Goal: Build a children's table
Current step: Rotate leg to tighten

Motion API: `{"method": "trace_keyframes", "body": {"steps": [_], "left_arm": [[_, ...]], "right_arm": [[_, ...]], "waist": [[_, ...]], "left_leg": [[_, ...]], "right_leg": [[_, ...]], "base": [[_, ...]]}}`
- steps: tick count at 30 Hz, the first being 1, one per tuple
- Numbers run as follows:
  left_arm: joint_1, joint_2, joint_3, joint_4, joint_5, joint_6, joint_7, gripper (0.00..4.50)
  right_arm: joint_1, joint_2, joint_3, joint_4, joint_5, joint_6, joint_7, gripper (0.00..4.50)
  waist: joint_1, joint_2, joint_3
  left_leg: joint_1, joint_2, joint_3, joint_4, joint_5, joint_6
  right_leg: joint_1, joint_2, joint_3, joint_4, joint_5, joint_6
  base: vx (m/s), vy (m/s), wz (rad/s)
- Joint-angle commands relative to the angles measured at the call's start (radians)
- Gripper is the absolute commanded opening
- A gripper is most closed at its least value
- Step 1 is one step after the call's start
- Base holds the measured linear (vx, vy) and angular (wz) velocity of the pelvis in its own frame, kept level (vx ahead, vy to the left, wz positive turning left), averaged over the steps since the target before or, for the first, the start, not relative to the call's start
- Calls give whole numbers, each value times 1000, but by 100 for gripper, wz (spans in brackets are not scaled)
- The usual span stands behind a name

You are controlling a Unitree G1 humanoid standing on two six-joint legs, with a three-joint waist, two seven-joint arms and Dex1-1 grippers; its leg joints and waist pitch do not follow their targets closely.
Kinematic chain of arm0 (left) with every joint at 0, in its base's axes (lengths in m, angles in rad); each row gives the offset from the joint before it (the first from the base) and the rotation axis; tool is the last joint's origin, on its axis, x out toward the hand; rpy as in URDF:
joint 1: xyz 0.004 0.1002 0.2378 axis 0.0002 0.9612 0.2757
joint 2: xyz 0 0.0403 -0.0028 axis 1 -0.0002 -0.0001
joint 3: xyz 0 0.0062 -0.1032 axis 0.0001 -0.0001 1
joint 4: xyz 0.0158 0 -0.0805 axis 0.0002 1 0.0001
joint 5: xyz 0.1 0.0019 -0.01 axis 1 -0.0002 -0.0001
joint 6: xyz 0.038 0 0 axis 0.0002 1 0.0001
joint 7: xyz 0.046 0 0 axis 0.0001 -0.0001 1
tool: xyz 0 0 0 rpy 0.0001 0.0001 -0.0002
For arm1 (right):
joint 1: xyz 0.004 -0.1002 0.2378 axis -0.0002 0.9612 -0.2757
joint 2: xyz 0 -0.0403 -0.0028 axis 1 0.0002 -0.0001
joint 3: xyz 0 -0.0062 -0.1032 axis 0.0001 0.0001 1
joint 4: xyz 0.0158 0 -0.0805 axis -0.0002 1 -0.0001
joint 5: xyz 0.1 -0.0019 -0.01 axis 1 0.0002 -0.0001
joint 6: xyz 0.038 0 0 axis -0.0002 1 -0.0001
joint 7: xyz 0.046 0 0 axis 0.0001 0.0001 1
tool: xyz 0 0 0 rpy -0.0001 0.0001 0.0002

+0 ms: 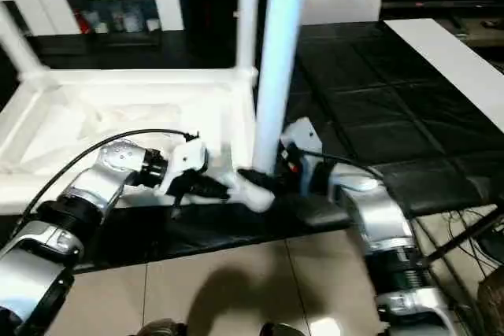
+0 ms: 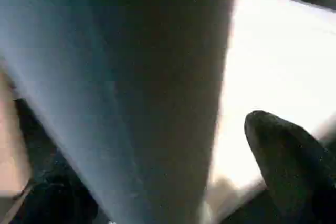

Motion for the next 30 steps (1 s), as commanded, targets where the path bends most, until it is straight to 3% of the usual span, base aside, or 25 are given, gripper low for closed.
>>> {"method": "trace_keyframes", "body": {"steps": [1, 5, 11, 16, 30], "left_arm": [[-6, -1, -36, -52, -15, -42, -104, 0], [-1, 14, -55, -64, -21, -51, -178, 0], [0, 36, -95, -77, -39, -57, -213, 0], [-1, 49, -119, -79, -51, -62, -213, 0], [6, 61, -120, -83, -75, -49, -213, 0]], "right_arm": [[13, -30, 18, -33, 37, 23, 101, 409], [16, -79, 52, -51, 66, 49, 212, 409], [18, -128, 93, -62, 75, 61, 315, 358], [4, -136, 106, -49, 76, 59, 346, 314], [6, -125, 107, -72, 110, 114, 356, 211]], "waist": [[-1, -8, -81], [8, -8, -80], [14, -11, -78], [12, -13, -78], [13, -12, -81]], "left_leg": [[6, 50, -6, -58, -127, 85], [9, 51, -7, -59, -132, 84], [10, 50, -8, -60, -147, 71], [9, 49, -9, -60, -148, 65], [8, 48, -8, -58, -131, 65]], "right_leg": [[64, -94, 62, -58, -245, -184], [62, -94, 62, -61, -270, -176], [60, -94, 60, -64, -312, -165], [60, -93, 59, -68, -342, -150], [61, -92, 59, -64, -309, -156]], "base": [[0, 0, 0], [0, 0, 0], [0, 0, 0], [0, 0, 0], [0, 0, 0]]}}
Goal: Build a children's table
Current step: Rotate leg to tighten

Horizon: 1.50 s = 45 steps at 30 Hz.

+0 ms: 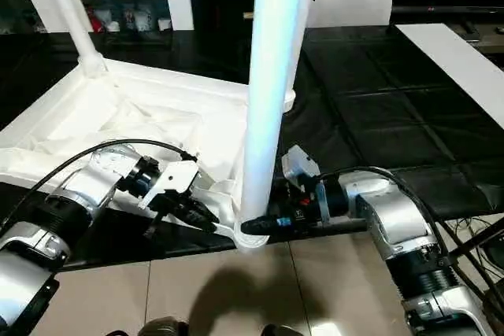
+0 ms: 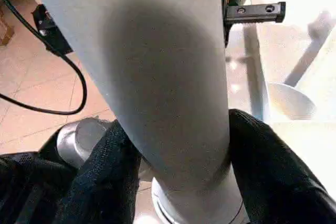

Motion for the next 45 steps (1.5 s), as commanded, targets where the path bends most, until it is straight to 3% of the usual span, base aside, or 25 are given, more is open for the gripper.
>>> {"method": "trace_keyframes", "body": {"steps": [1, 3, 4, 8, 10, 11, 13, 14, 16, 17, 19, 20, 22, 24, 25, 26, 29, 36, 37, 40, 43, 45], "left_arm": [[-1, -19, 11, -34, 6, 8, -23, 0], [-2, -23, 16, -31, 7, 11, -18, 0], [-7, -35, 24, -20, 9, 22, 18, 0], [-36, -86, 45, 31, 33, 58, 183, 0], [-61, -147, 65, 76, 42, 129, 336, 0], [-61, -147, 65, 76, 42, 129, 336, 0], [-68, -168, 75, 86, 44, 154, 382, 0], [-72, -182, 83, 91, 48, 169, 407, 0], [-103, -243, 133, 119, 37, 231, 546, 0], [-103, -243, 133, 119, 37, 231, 546, 0], [-138, -285, 194, 139, 21, 277, 666, 0], [-142, -286, 200, 138, 23, 277, 681, 0], [-143, -284, 199, 129, 31, 280, 693, 0], [-137, -278, 193, 117, 39, 278, 688, 0], [-133, -275, 191, 110, 47, 276, 684, 0], [-126, -268, 186, 102, 58, 275, 676, 0], [-108, -245, 173, 90, 81, 257, 646, 0], [-78, -194, 151, 67, 82, 192, 540, 0], [-57, -160, 136, 44, 74, 142, 439, 0], [-41, -137, 121, 27, 66, 104, 355, 0], [-30, -108, 97, 24, 71, 67, 278, 0], [-23, -98, 87, 18, 69, 56, 241, 0]], "right_arm": [[11, 14, -9, -44, 40, 47, -21, 210], [14, 19, -13, -48, 42, 54, -32, 209], [16, 44, -31, -45, 40, 58, -88, 209], [14, 135, -75, -15, -1, 39, -284, 209], [-9, 221, -107, 37, -41, 50, -467, 206], [-9, 221, -107, 37, -41, 50, -467, 205], [-19, 249, -115, 52, -52, 58, -526, 204], [-23, 266, -120, 57, -58, 65, -562, 203], [-65, 358, -151, 112, -98, 83, -755, 201], [-65, 358, -151, 112, -98, 83, -755, 200], [-104, 441, -172, 163, -141, 84, -912, 200], [-108, 455, -175, 170, -151, 77, -936, 200], [-111, 471, -177, 174, -160, 58, -960, 200], [-107, 473, -175, 170, -157, 36, -951, 254], [-104, 475, -176, 168, -155, 27, -945, 268], [-98, 478, -179, 161, -150, 25, -939, 268], [-75, 462, -185, 139, -155, 14, -920, 302], [-35, 393, -187, 88, -125, -23, -818, 357], [-11, 332, -177, 66, -119, -43, -729, 375], [6, 281, -166, 57, -119, -67, -648, 398], [19, 210, -143, 54, -130, -112, -538, 429], [19, 177, -127, 62, -135, -139, -487, 429]], "waist": [[-6, -11, -79], [-6, -12, -78], [-6, -6, -80], [-14, -5, -75], [-27, -7, -71], [-34, -8, -72], [-45, -10, -75], [-49, -11, -77], [-71, -9, -77], [-75, -12, -78], [-82, -9, -80], [-80, -13, -85], [-80, -8, -85], [-79, -7, -90], [-78, -5, -90], [-77, -9, -92], [-76, -6, -91], [-74, -3, -85], [-71, -3, -82], [-66, -4, -81], [-47, -1, -77], [-42, -3, -76]], "left_leg": [[8, 47, -8, -61, -132, 64], [8, 46, -8, -61, -131, 61], [8, 46, -8, -60, -139, 56], [11, 42, -9, -62, -167, 32], [15, 36, -12, -63, -190, 14], [18, 35, -15, -63, -204, 6], [8, 35, -19, -65, -184, 9], [10, 35, -17, -64, -179, 15], [5, 29, -15, -59, -174, 22], [8, 25, -14, -57, -175, 26], [3, 24, -13, -55, -156, 27], [3, 22, -12, -54, -138, 35], [1, 28, -12, -56, -115, 50], [2, 32, -12, -56, -94, 63], [3, 34, -11, -56, -85, 71], [3, 34, -10, -55, -81, 77], [1, 37, -12, -55, -58, 93], [4, 39, -10, -58, -111, 86], [3, 39, -11, -58, -118, 85], [5, 42, -9, -59, -128, 87], [14, 47, -6, -61, -154, 70], [13, 47, -7, -62, -161, 64]], "right_leg": [[60, -91, 59, -65, -311, -156], [61, -91, 59, -67, -323, -149], [60, -93, 59, -69, -337, -146], [54, -90, 54, -79, -401, -123], [53, -91, 49, -91, -493, -94], [53, -92, 45, -96, -518, -87], [63, -92, 45, -91, -484, -84], [61, -92, 48, -91, -464, -89], [60, -88, 48, -87, -430, -119], [60, -88, 47, -91, -446, -115], [60, -88, 49, -88, -433, -120], [66, -86, 50, -85, -406, -121], [64, -86, 55, -78, -340, -136], [67, -85, 57, -66, -254, -163], [67, -84, 59, -60, -202, -187], [68, -85, 59, -58, -182, -194], [71, -88, 60, -49, -121, -221], [72, -90, 62, -60, -188, -210], [73, -90, 62, -62, -197, -205], [70, -90, 63, -62, -204, -205], [61, -90, 63, -68, -266, -190], [61, -90, 62, -68, -278, -184]], "base": [[0, 0, 0], [0, 0, 0], [0, 0, 0], [0, 0, 0], [0, 0, 0], [0, 0, 0], [0, 0, 0], [0, 0, 0], [0, 0, 0], [0, 0, 0], [0, 0, 0], [0, 0, 0], [0, 0, 0], [0, 0, 0], [0, 0, 0], [0, 0, 0], [0, 0, 0], [0, 0, 0], [0, 0, 0], [0, 0, 0], [0, 0, 0], [0, 0, 0]]}}
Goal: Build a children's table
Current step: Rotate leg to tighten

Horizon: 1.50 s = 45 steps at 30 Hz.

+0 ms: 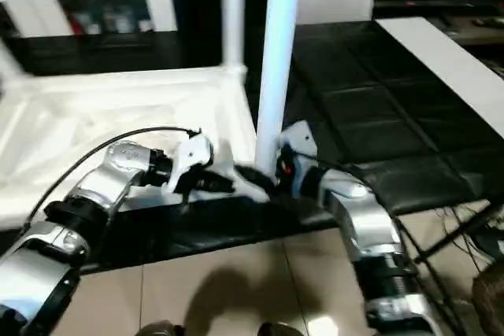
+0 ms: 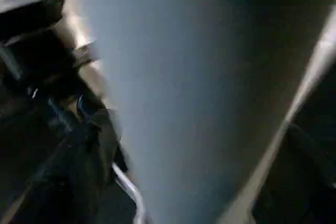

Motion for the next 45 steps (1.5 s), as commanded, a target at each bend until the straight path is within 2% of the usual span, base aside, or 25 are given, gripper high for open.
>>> {"method": "trace_keyframes", "body": {"steps": [1, 4, 8, 12, 13, 17, 18, 24, 25, 31, 32, 34, 37, 39, 42, 45], "left_arm": [[-3, 1, -34, -46, -8, -42, -80, 0], [13, 17, -48, -61, -12, -62, -143, 0], [19, 34, -60, -61, -10, -100, -206, 0], [16, 50, -68, -57, -12, -127, -257, 0], [16, 59, -73, -59, -11, -132, -276, 0], [16, 68, -80, -59, -7, -150, -298, 0], [16, 71, -84, -58, -4, -161, -311, 0], [12, 73, -86, -55, -2, -175, -327, 0], [12, 75, -89, -54, -2, -181, -332, 0], [13, 78, -94, -52, -3, -189, -332, 0], [14, 79, -92, -52, -3, -188, -332, 0], [14, 78, -88, -49, -1, -188, -332, 0], [15, 75, -76, -41, 0, -179, -317, 0], [15, 73, -73, -41, -1, -174, -312, 0], [14, 60, -64, -38, -4, -152, -276, 0], [5, 40, -54, -30, 8, -108, -202, 0]], "right_arm": [[-2, -36, 16, -8, -3, -37, 76, 429], [2, -82, 36, -16, 28, -49, 189, 429], [9, -145, 63, -53, 81, -5, 347, 429], [13, -189, 98, -70, 97, 9, 440, 392], [12, -200, 111, -74, 99, 15, 470, 369], [5, -204, 117, -76, 106, 29, 492, 346], [-1, -210, 125, -75, 109, 34, 506, 325], [-10, -216, 139, -70, 107, 31, 527, 288], [-12, -214, 141, -71, 106, 35, 534, 268], [-13, -211, 144, -75, 111, 41, 536, 220], [-11, -211, 146, -78, 113, 44, 535, 212], [-9, -210, 146, -81, 117, 47, 532, 207], [6, -198, 135, -101, 134, 73, 507, 198], [11, -193, 131, -110, 140, 84, 495, 196], [29, -162, 111, -137, 148, 121, 423, 195], [41, -117, 95, -149, 125, 136, 310, 194]], "waist": [[0, 0, -75], [7, -2, -74], [15, -7, -74], [19, -8, -74], [19, -8, -72], [19, -7, -72], [20, -7, -72], [23, -6, -71], [24, -6, -70], [25, -5, -70], [25, -2, -69], [25, -4, -69], [25, 0, -68], [25, -2, -68], [23, -3, -65], [21, -1, -60]], "left_leg": [[14, 48, -8, -62, -165, 61], [12, 49, -9, -63, -160, 63], [8, 48, -8, -61, -150, 83], [8, 48, -9, -61, -146, 86], [8, 47, -9, -62, -151, 84], [9, 49, -11, -63, -154, 75], [10, 49, -10, -63, -158, 73], [11, 49, -10, -63, -158, 67], [11, 49, -10, -63, -160, 66], [11, 50, -11, -65, -167, 61], [11, 49, -11, -65, -168, 61], [11, 49, -11, -65, -166, 61], [11, 50, -11, -66, -170, 59], [10, 49, -11, -66, -169, 58], [11, 49, -11, -68, -180, 52], [16, 48, -13, -70, -209, 39]], "right_leg": [[61, -91, 61, -67, -289, -173], [61, -94, 61, -66, -292, -173], [63, -92, 60, -66, -290, -165], [61, -92, 58, -67, -307, -161], [60, -91, 58, -68, -318, -159], [59, -93, 58, -68, -324, -159], [58, -93, 58, -69, -327, -160], [57, -94, 58, -70, -334, -157], [57, -93, 59, -70, -335, -157], [58, -94, 59, -70, -335, -158], [57, -94, 59, -70, -336, -158], [57, -93, 59, -70, -335, -156], [57, -92, 59, -71, -334, -157], [58, -93, 59, -70, -329, -156], [56, -93, 59, -75, -361, -147], [52, -93, 56, -83, -428, -127]], "base": [[0, 0, 0], [0, 0, 0], [0, 0, 0], [0, 0, 0], [0, 0, 0], [0, 0, 0], [0, 0, 0], [0, 0, 0], [0, 0, 0], [0, 0, 0], [0, 0, 0], [0, 0, 0], [0, 0, 0], [0, 0, 0], [0, 0, 0], [0, 0, 0]]}}
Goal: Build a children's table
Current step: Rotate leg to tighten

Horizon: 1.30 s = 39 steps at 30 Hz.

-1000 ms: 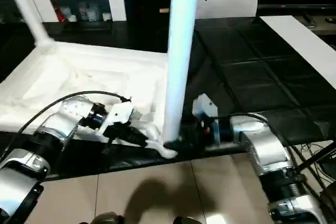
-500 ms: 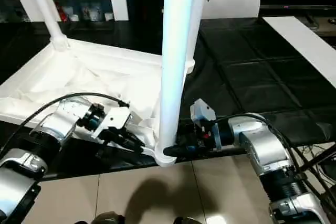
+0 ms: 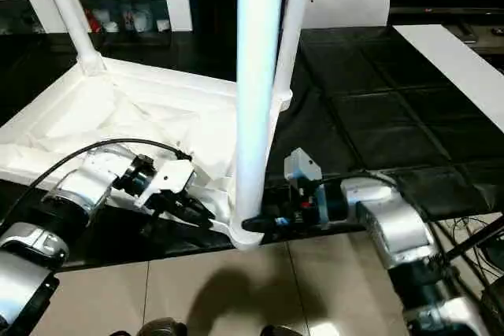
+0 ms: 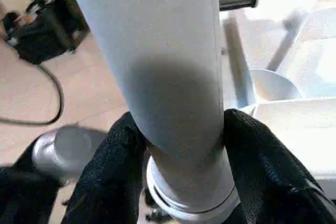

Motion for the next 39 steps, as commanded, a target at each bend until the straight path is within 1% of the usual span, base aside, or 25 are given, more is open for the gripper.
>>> {"method": "trace_keyframes", "body": {"steps": [1, 3, 4, 5, 6, 7, 8, 9, 10, 11, 13, 14, 16, 21, 26, 28, 30, 31, 32, 33, 34, 35, 36, 37, 39], "left_arm": [[-26, -59, -7, 10, 29, 52, 125, 0], [-47, -103, 11, 35, 37, 110, 230, 0], [-55, -124, 19, 42, 38, 136, 269, 0], [-55, -124, 19, 42, 38, 136, 269, 0], [-64, -147, 24, 49, 43, 160, 316, 0], [-72, -168, 30, 55, 44, 185, 355, 0], [-80, -185, 38, 60, 43, 203, 390, 0], [-85, -195, 42, 63, 43, 213, 410, 0], [-99, -224, 59, 71, 45, 247, 469, 0], [-109, -242, 73, 77, 45, 265, 509, 0], [-120, -260, 90, 82, 44, 279, 549, 0], [-125, -266, 96, 81, 44, 283, 564, 0], [-127, -270, 101, 78, 43, 287, 576, 0], [-114, -247, 96, 56, 59, 268, 563, 0], [-93, -220, 95, 42, 71, 250, 543, 0], [-81, -202, 93, 36, 73, 237, 522, 0], [-64, -173, 84, 29, 71, 192, 471, 0], [-60, -166, 82, 27, 70, 181, 456, 0], [-60, -166, 82, 27, 70, 181, 456, 0], [-53, -152, 76, 21, 68, 167, 426, 0], [-49, -144, 69, 17, 68, 155, 403, 0], [-44, -135, 61, 14, 69, 141, 376, 0], [-44, -135, 61, 14, 69, 141, 376, 0], [-36, -118, 48, 7, 70, 119, 333, 0], [-25, -94, 34, -3, 64, 85, 259, 0]], "right_arm": [[-3, 70, -7, -29, -12, 33, -155, 194], [-17, 143, -21, -6, -54, 62, -308, 194], [-27, 181, -32, 7, -64, 84, -377, 194], [-27, 181, -32, 7, -64, 84, -377, 194], [-44, 231, -53, 25, -69, 109, -461, 193], [-60, 273, -70, 39, -69, 134, -525, 192], [-75, 304, -81, 54, -78, 139, -578, 192], [-83, 321, -87, 61, -82, 142, -607, 192], [-110, 377, -110, 87, -92, 158, -703, 192], [-130, 412, -124, 104, -102, 164, -761, 192], [-151, 443, -132, 121, -116, 162, -813, 192], [-156, 456, -129, 122, -122, 154, -822, 192], [-157, 464, -124, 121, -124, 138, -821, 262], [-114, 446, -121, 78, -127, 94, -786, 306], [-79, 405, -142, 50, -122, 67, -762, 351], [-59, 376, -145, 33, -107, 51, -714, 377], [-27, 316, -133, -4, -93, 30, -623, 388], [-17, 298, -130, -16, -89, 24, -597, 396], [-17, 298, -130, -16, -89, 24, -597, 396], [-3, 265, -122, -34, -78, 17, -541, 396], [2, 246, -116, -41, -74, 15, -514, 423], [8, 225, -111, -50, -70, 14, -481, 431], [8, 225, -111, -50, -70, 14, -481, 431], [17, 183, -99, -57, -71, -5, -425, 437], [22, 129, -86, -52, -75, -40, -347, 437]], "waist": [[-15, -2, -56], [-24, 0, -54], [-35, -1, -52], [-41, -2, -50], [-42, -2, -51], [-61, -2, -52], [-64, 0, -54], [-78, 2, -54], [-86, 0, -58], [-92, 3, -60], [-99, 1, -63], [-99, 2, -64], [-97, -2, -68], [-88, -6, -74], [-78, -1, -75], [-72, -3, -75], [-70, -1, -76], [-65, -4, -76], [-65, -4, -76], [-66, -8, -77], [-63, -8, -75], [-61, -10, -76], [-60, -8, -75], [-57, -7, -74], [-54, -9, -75]], "left_leg": [[16, 43, -14, -72, -239, 29], [20, 39, -18, -72, -260, 14], [20, 35, -22, -72, -281, 5], [19, 34, -23, -71, -287, 3], [18, 32, -25, -72, -291, 3], [12, 33, -30, -74, -298, 0], [12, 34, -32, -74, -301, -1], [9, 35, -32, -75, -303, 1], [7, 34, -30, -74, -293, 7], [6, 34, -29, -73, -279, 12], [3, 32, -25, -71, -247, 22], [0, 32, -22, -69, -216, 36], [-1, 30, -17, -66, -182, 53], [-6, 32, -12, -63, -112, 82], [-1, 39, -13, -66, -99, 85], [0, 40, -12, -66, -105, 94], [0, 41, -12, -66, -100, 94], [-2, 40, -12, -65, -105, 101], [-1, 40, -11, -64, -106, 103], [-2, 40, -11, -65, -111, 100], [-1, 38, -10, -65, -120, 94], [0, 38, -11, -65, -122, 92], [1, 39, -11, -65, -126, 91], [2, 41, -12, -66, -138, 86], [4, 44, -12, -67, -141, 81]], "right_leg": [[45, -93, 53, -94, -502, -107], [41, -94, 49, -103, -563, -86], [40, -94, 43, -110, -598, -71], [41, -94, 42, -113, -620, -61], [43, -95, 38, -115, -631, -52], [45, -95, 37, -115, -628, -45], [45, -97, 36, -114, -621, -49], [45, -95, 38, -113, -593, -60], [46, -94, 42, -110, -552, -74], [44, -94, 45, -105, -511, -99], [48, -93, 49, -99, -449, -124], [50, -93, 54, -93, -398, -141], [54, -92, 57, -87, -343, -158], [61, -90, 61, -69, -231, -191], [62, -90, 63, -62, -181, -208], [64, -91, 64, -61, -171, -211], [63, -93, 65, -60, -166, -214], [68, -94, 65, -61, -170, -209], [67, -93, 66, -61, -168, -208], [65, -93, 64, -63, -187, -206], [66, -93, 64, -65, -220, -198], [67, -93, 63, -67, -237, -191], [66, -94, 63, -68, -249, -188], [62, -94, 63, -72, -282, -175], [62, -94, 64, -71, -286, -171]], "base": [[0, 0, 0], [0, 0, 0], [0, 0, 0], [0, 0, 0], [0, 0, 0], [0, 0, 0], [0, 0, 0], [0, 0, 0], [0, 0, 0], [0, 0, 0], [0, 0, 0], [0, 0, 0], [0, 0, 0], [0, 0, 0], [0, 0, 0], [0, 0, 0], [0, 0, 0], [0, 0, 0], [0, 0, 0], [0, 0, 0], [0, 0, 0], [0, 0, 0], [0, 0, 0], [0, 0, 0], [0, 0, 0]]}}
